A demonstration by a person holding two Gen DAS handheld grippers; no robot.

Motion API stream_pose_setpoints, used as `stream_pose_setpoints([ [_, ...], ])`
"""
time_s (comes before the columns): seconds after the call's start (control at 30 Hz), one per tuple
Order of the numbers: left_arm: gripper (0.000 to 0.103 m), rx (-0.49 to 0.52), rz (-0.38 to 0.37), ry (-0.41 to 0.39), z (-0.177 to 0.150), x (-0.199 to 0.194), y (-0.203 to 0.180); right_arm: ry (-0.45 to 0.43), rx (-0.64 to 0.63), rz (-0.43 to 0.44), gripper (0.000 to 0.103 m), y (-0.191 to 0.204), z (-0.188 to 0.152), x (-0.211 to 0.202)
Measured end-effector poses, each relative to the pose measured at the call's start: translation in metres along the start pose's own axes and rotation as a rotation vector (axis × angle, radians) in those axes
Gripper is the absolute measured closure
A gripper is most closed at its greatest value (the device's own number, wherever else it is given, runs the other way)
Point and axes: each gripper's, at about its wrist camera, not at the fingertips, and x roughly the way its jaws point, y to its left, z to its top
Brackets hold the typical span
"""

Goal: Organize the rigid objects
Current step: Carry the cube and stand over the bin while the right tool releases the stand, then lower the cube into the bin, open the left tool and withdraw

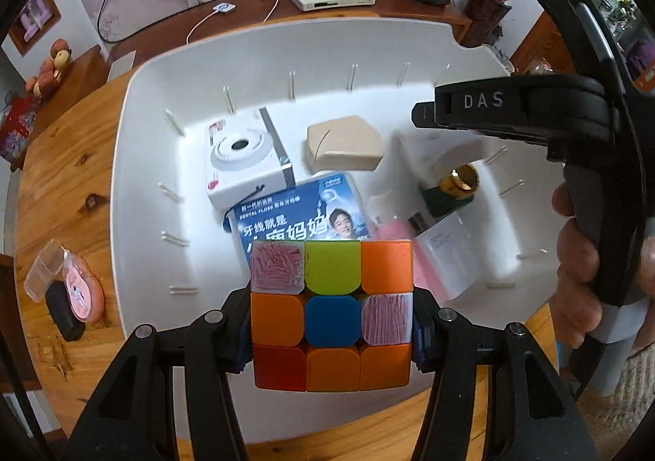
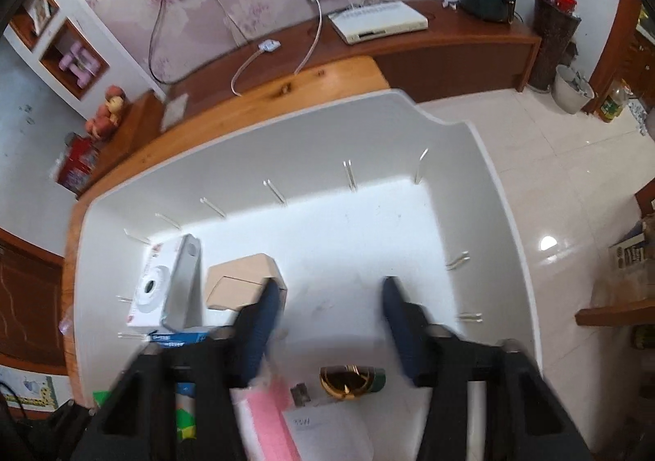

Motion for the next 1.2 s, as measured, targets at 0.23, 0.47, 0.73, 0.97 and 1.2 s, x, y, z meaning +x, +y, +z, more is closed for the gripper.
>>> stream_pose_setpoints([
  [0.23, 0.043, -0.009, -0.005, 0.019, -0.008, 0.010, 0.000, 0.000, -0.004, -0.037, 0.067, 0.004, -0.004, -0.004],
  [0.47, 0.043, -0.062, -0.004, 0.016, -0.014, 0.009, 0.004, -0.074, -0.005, -0.008, 0.053, 0.004, -0.020, -0.037],
  [0.73, 0.003, -0.102, 0.000, -0.076, -0.021, -0.028, 0.016, -0.144, 0.026, 0.030, 0.053, 0.010, -0.045, -0.075],
  [0.97, 0.003, -0.114, 0.051, -0.140, -0.035, -0.060, 0.029, -0.235, 0.053, 0.045, 0.053, 0.019, -0.079, -0.116],
  [1.2, 0.003, -0.060, 0.144, -0.246, -0.052, -0.098, 0.025, -0.299, 0.031, 0.037, 0.053, 0.035, -0.103, -0.145],
])
